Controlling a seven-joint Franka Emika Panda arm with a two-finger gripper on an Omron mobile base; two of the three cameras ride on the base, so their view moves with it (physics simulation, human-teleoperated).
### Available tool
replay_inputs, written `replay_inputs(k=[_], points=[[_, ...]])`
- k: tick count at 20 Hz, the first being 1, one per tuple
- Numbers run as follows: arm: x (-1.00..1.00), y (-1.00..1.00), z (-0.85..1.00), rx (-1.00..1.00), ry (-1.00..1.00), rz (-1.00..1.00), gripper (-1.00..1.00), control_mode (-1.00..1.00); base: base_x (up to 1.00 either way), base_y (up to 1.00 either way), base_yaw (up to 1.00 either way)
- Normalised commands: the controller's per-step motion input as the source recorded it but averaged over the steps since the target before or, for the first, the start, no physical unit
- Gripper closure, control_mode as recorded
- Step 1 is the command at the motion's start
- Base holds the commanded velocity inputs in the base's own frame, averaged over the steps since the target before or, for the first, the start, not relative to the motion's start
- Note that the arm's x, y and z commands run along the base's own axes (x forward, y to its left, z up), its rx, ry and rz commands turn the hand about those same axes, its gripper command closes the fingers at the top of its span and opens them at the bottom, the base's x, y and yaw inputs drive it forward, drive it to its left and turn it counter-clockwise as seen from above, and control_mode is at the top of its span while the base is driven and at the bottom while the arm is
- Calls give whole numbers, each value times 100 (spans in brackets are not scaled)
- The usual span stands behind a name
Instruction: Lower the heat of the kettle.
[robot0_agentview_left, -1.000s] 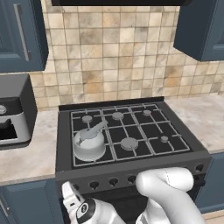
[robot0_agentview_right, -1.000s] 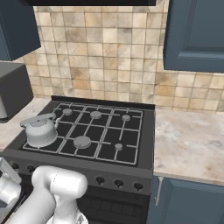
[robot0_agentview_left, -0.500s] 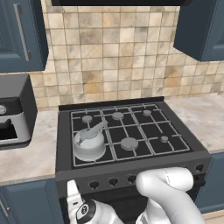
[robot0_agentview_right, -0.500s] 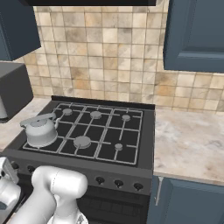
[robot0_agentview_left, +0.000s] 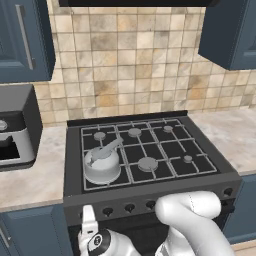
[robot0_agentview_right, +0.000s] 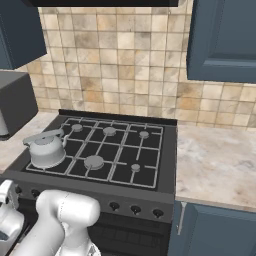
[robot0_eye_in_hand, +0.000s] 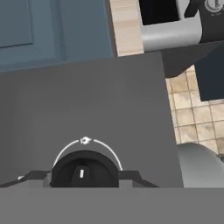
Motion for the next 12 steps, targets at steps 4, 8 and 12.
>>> replay_inputs(k=[4,8,12], points=[[0,-7,1,38,0,-10,100,-100,0,0,0],[0,-7,3,38,0,-10,100,-100,0,0,0],[1,-8,0,36,0,-10,100,-100,0,0,0]])
